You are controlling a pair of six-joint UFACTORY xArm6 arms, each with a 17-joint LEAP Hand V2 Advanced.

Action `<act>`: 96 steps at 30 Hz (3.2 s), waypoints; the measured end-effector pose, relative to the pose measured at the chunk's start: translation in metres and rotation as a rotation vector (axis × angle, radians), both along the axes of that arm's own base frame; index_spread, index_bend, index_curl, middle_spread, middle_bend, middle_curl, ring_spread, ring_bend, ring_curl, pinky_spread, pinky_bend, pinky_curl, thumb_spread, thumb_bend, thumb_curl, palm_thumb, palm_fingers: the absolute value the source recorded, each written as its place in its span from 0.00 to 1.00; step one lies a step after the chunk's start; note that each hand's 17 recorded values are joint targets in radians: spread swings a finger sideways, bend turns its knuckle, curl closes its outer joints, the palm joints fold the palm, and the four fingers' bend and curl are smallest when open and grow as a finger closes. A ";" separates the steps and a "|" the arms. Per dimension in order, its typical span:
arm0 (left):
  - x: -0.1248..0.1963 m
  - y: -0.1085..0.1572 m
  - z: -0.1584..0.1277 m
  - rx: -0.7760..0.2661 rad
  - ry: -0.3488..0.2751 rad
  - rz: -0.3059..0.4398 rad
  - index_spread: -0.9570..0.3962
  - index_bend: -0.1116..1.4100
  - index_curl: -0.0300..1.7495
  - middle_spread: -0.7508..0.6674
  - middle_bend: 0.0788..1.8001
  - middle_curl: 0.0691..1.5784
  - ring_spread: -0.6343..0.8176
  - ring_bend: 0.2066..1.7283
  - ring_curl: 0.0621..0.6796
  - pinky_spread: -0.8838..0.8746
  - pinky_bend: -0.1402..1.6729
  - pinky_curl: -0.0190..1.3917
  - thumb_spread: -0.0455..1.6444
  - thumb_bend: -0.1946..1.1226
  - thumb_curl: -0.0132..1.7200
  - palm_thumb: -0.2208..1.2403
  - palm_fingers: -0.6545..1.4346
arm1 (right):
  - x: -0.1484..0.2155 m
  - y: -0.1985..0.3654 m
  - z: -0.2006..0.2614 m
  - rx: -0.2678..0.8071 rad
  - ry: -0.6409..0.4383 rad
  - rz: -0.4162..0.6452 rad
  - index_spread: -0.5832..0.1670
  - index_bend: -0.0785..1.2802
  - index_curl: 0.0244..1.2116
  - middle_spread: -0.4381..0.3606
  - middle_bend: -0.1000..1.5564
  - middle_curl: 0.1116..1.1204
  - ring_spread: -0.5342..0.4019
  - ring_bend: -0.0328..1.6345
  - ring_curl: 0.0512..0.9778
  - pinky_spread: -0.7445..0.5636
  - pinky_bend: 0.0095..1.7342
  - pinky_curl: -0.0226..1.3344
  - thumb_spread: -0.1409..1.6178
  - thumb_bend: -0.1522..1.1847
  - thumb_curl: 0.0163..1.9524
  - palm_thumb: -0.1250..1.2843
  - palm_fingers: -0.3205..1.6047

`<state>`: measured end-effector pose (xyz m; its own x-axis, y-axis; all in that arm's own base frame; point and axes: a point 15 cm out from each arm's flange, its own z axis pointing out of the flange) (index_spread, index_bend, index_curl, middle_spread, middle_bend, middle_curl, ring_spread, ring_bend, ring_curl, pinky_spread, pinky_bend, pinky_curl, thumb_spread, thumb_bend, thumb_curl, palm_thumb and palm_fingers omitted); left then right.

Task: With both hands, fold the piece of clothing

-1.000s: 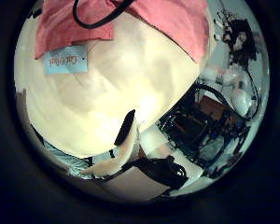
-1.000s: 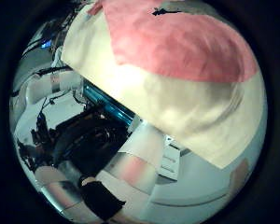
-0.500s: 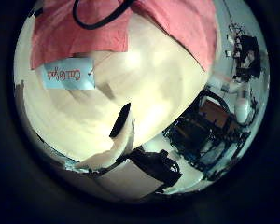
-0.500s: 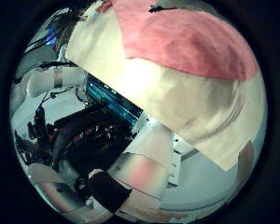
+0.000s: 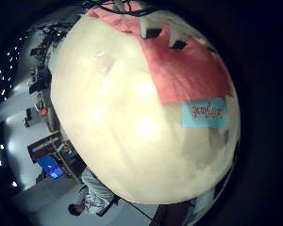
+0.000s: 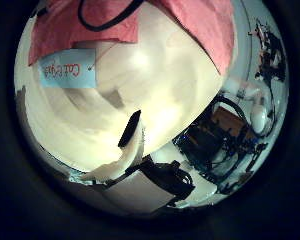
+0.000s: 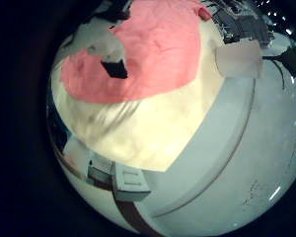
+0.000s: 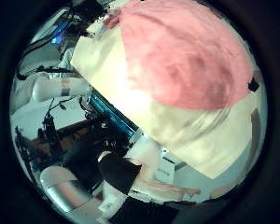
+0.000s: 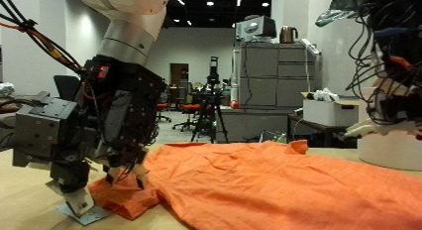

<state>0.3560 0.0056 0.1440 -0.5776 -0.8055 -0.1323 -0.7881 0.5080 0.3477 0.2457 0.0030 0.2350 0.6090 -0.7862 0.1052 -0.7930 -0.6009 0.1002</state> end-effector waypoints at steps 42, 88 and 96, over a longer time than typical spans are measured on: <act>0.026 0.037 -0.008 0.062 0.025 0.137 0.33 0.30 0.37 0.19 0.49 0.46 0.10 0.60 0.70 0.13 0.58 0.39 0.69 0.14 0.22 0.63 0.87 | 0.032 0.042 0.007 0.042 0.042 0.094 0.15 0.15 0.16 0.47 0.18 0.11 0.46 0.29 0.29 0.75 0.95 0.29 0.67 0.10 0.12 0.09 0.46; -0.001 0.053 0.013 0.062 0.032 0.171 0.20 0.40 0.59 0.19 0.58 0.54 0.15 0.71 0.76 0.15 0.70 0.46 0.69 0.13 0.27 0.64 0.85 | -0.021 0.143 -0.108 -0.105 0.255 0.333 0.29 0.42 0.27 0.50 0.31 0.26 0.66 0.25 0.27 0.71 0.36 0.07 0.61 0.09 0.16 0.42 0.26; -0.008 0.055 0.015 0.069 0.050 0.177 0.19 0.40 0.60 0.19 0.58 0.54 0.15 0.71 0.76 0.15 0.71 0.45 0.69 0.13 0.27 0.64 0.86 | -0.014 0.124 -0.117 -0.133 0.279 0.288 0.28 0.42 0.29 0.49 0.32 0.26 0.67 0.21 0.25 0.69 0.26 0.06 0.61 0.09 0.15 0.40 0.31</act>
<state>0.3479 0.0605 0.1589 -0.4353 -0.8850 -0.1652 -0.8438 0.3371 0.4175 0.2315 0.1273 0.1183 0.8211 -0.5707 -0.0054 -0.5265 -0.7611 0.3790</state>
